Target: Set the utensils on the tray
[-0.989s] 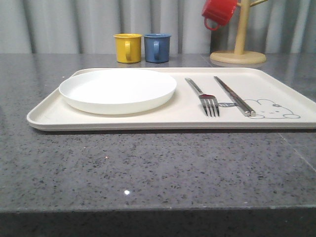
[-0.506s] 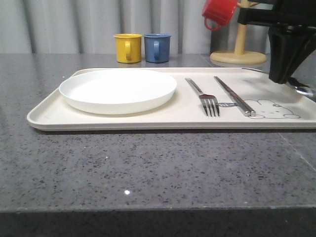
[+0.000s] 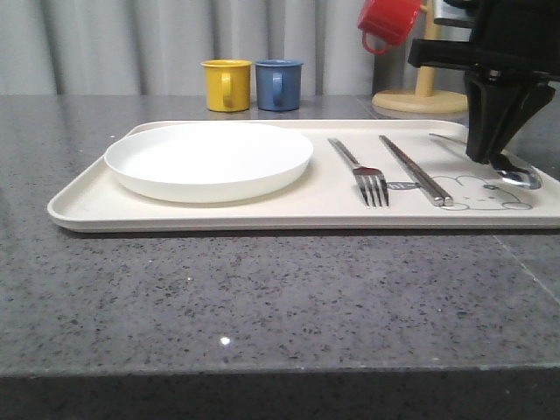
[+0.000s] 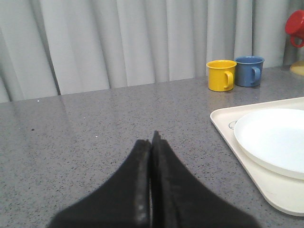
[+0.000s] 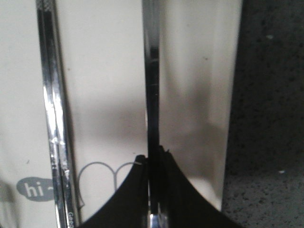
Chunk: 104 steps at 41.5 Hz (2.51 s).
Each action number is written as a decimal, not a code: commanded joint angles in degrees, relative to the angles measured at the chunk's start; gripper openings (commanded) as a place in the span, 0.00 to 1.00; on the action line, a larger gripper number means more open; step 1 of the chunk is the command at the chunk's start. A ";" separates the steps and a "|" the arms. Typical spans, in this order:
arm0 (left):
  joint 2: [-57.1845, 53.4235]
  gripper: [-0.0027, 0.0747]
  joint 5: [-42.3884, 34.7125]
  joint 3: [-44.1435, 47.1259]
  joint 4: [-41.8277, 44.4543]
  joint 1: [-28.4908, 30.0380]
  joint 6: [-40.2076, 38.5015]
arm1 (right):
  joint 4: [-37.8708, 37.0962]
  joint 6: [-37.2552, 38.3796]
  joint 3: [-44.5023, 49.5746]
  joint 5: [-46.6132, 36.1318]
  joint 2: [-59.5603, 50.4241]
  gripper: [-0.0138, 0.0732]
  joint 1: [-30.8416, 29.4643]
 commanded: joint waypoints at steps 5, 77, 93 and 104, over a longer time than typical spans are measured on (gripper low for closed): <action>0.57 0.01 -4.85 -1.60 -0.65 0.00 -0.42 | -1.27 0.78 -1.52 -1.16 -2.52 0.08 -0.15; 0.57 0.01 -4.85 -1.60 -0.65 0.00 -0.42 | -2.56 -9.63 1.61 -7.04 -29.49 0.03 -0.15; 0.57 0.01 -4.85 -1.60 -0.65 0.00 -0.42 | -4.71 -13.05 35.21 -32.44 -54.35 0.03 -0.15; 0.57 0.01 -4.85 -1.60 -0.65 0.00 -0.42 | -4.71 -13.05 56.90 -47.10 -73.74 0.03 -0.15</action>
